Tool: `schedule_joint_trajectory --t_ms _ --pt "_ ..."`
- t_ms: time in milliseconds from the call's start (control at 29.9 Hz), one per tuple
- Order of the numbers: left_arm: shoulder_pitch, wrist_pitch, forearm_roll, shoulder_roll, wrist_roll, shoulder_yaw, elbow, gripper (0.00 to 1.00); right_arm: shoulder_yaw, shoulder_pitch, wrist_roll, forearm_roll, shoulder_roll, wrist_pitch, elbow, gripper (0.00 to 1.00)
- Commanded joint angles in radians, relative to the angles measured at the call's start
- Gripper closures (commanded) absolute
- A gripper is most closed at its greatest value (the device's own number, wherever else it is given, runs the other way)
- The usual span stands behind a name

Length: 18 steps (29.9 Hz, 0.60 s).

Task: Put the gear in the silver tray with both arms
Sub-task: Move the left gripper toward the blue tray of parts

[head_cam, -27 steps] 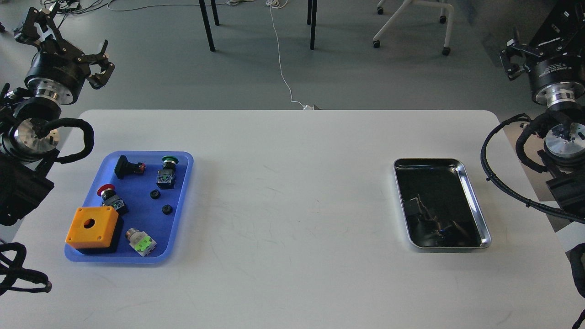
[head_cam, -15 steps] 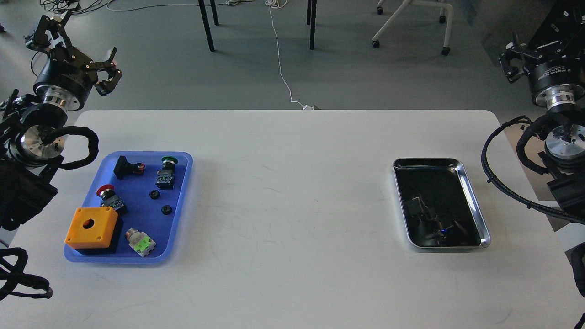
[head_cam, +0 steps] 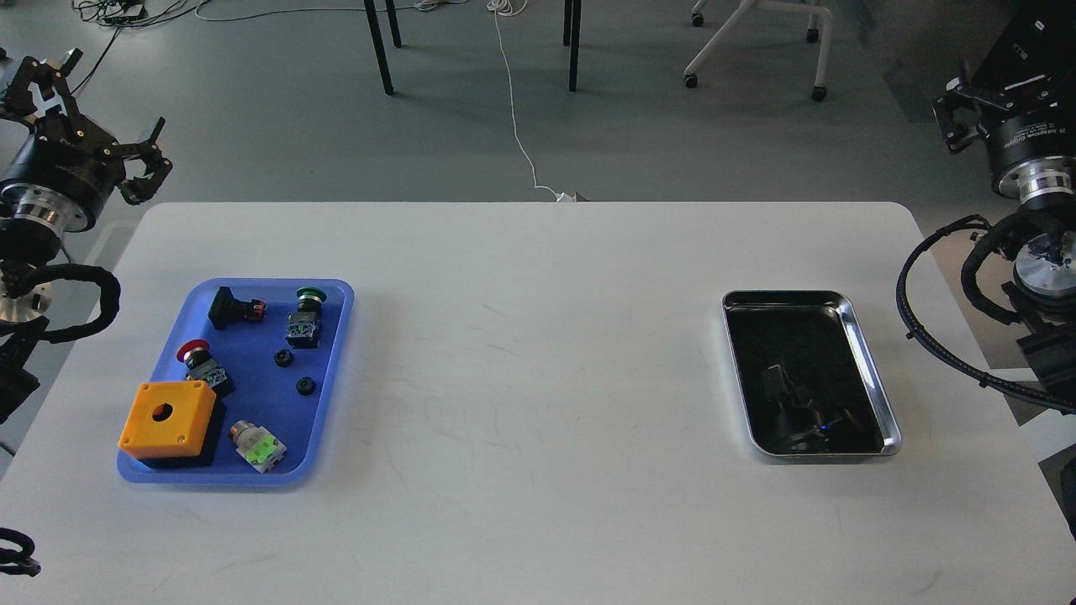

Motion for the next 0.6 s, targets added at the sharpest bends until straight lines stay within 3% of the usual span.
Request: schedule_joint_trajectory --t_ms 0,234,468,568 --pt "-0.003 0.0 0.134 0.112 -0.003 0.014 -0.044 0.02 0.004 -0.005 0.027 0.001 0.0 0.001 0.004 0.01" --pt "0.031 0.0 0.265 0.279 -0.007 0.08 -0.155 0.02 -0.009 -0.005 0.027 0.001 0.012 0.002 0.035 0.01" --pt "0.034 0.0 0.474 0.52 -0.003 0.199 -0.541 0.02 -0.029 -0.008 0.027 -0.001 0.016 0.002 0.066 0.01" --pt "0.034 0.0 0.703 0.6 -0.006 0.252 -0.685 0.02 -0.029 -0.011 0.027 -0.001 0.016 0.011 0.067 0.01"
